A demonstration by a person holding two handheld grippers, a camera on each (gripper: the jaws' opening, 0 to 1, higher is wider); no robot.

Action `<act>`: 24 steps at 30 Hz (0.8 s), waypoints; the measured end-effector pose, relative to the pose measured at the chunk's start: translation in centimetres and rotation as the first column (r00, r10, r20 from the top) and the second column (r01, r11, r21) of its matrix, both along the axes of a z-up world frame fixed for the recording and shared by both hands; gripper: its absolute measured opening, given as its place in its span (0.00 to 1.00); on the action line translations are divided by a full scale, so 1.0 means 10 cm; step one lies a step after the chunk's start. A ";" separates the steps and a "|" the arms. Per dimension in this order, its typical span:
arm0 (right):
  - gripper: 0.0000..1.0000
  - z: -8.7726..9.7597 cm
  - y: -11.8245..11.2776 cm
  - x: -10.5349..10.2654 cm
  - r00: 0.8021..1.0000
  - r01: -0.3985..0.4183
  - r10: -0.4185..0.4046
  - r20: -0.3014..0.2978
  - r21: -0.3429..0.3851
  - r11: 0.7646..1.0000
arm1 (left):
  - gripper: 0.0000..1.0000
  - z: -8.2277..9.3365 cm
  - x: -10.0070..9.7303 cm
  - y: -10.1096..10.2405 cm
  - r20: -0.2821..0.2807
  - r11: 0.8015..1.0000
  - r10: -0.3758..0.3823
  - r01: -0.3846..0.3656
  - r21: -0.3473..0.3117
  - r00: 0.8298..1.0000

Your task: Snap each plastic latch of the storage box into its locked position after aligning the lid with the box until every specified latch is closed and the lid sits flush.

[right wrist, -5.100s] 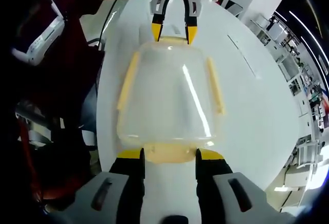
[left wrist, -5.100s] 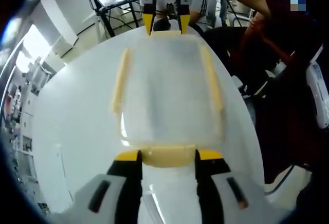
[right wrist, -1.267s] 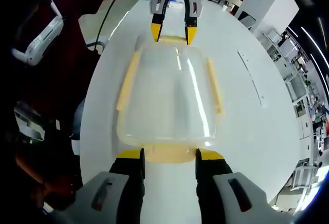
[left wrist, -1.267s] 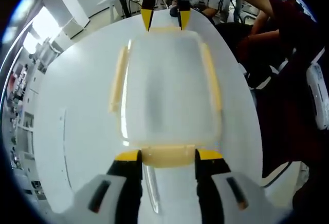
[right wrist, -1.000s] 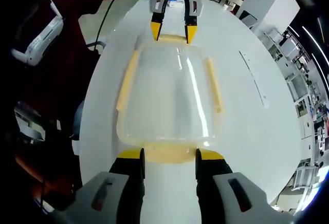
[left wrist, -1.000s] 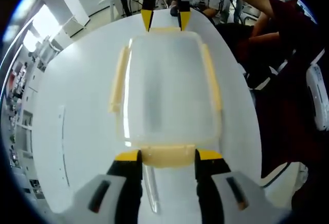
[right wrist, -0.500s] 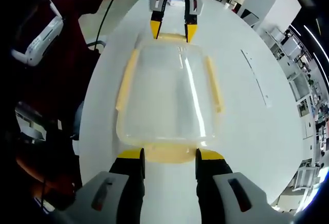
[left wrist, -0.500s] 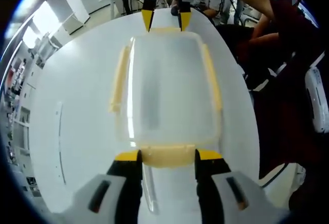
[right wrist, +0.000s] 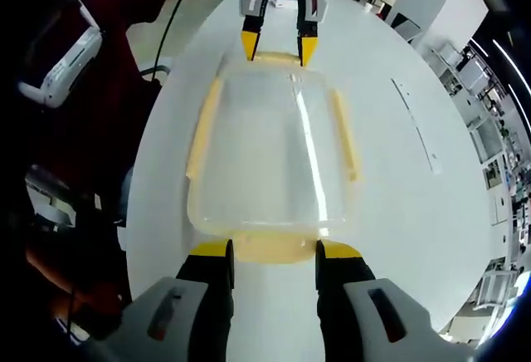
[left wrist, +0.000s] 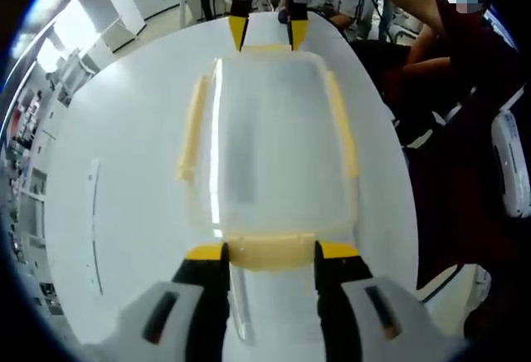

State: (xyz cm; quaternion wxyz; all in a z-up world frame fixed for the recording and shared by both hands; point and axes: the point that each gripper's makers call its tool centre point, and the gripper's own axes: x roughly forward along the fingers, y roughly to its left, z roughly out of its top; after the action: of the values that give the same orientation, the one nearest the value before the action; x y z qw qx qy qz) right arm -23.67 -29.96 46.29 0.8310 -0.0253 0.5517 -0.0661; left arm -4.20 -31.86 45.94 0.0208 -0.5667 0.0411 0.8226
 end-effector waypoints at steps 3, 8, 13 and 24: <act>0.37 0.00 -0.01 0.01 1.000 0.000 0.000 0.002 0.003 1.000 | 0.39 0.00 0.02 -0.01 -0.001 1.000 0.002 -0.002 0.003 1.000; 0.37 -0.01 -0.04 0.03 1.000 -0.006 0.006 -0.002 0.002 1.000 | 0.39 0.00 0.04 -0.01 0.000 1.000 0.007 -0.007 0.001 1.000; 0.37 0.01 -0.05 0.06 1.000 -0.011 0.011 0.001 0.001 1.000 | 0.39 -0.01 0.07 -0.01 0.005 1.000 0.009 -0.009 0.001 1.000; 0.37 0.01 -0.07 0.14 1.000 -0.018 0.018 -0.002 -0.001 1.000 | 0.39 -0.02 0.14 -0.01 0.005 1.000 0.018 -0.018 0.002 1.000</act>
State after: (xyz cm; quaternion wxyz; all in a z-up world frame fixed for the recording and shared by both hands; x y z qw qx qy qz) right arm -22.31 -30.62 46.41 0.8311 -0.0307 0.5522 -0.0587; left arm -2.83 -31.92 45.71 0.0140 -0.5693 0.0348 0.8213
